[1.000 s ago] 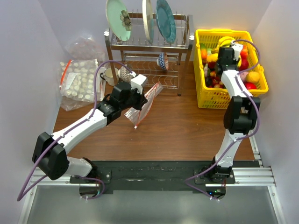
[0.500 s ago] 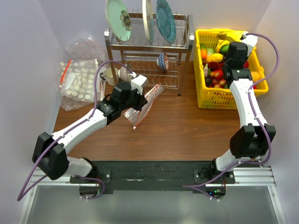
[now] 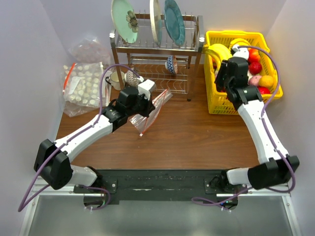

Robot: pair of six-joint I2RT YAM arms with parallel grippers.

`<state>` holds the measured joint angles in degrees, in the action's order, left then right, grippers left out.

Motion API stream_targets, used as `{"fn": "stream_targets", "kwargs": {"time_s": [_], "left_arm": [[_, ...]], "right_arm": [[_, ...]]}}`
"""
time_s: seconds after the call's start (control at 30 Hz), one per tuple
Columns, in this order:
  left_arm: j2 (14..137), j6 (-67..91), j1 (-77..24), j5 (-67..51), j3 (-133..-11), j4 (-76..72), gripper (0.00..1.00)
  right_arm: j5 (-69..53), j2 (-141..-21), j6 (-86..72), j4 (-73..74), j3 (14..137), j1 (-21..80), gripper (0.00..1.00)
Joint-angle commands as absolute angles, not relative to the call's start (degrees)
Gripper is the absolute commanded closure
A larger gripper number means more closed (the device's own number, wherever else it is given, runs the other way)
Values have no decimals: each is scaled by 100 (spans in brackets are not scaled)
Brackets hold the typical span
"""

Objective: Place the food in the zip-top bag and seal the zipper
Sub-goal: Place the fake fruit in the zipper food storage bag.

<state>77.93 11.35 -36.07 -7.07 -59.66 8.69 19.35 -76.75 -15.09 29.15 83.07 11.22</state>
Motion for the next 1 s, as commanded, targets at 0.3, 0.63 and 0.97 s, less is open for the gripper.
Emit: {"fn": "stream_targets", "kwargs": {"time_s": [0.3,0.63,0.97], "left_arm": [[8165,1222,-3586,-730,-6539,940,100],[8437,1178,-3586,-633,-6969,1300,100],[8727,1125,-3586,-536,-7321,1661,100]], "right_arm": [[1151,-5801,-1538,3761,7067,1503,70],[-411,-5370,-1740,3665,6355,1521,73],[-1116,-5186,-1556,3190,5818,1950,75]]}}
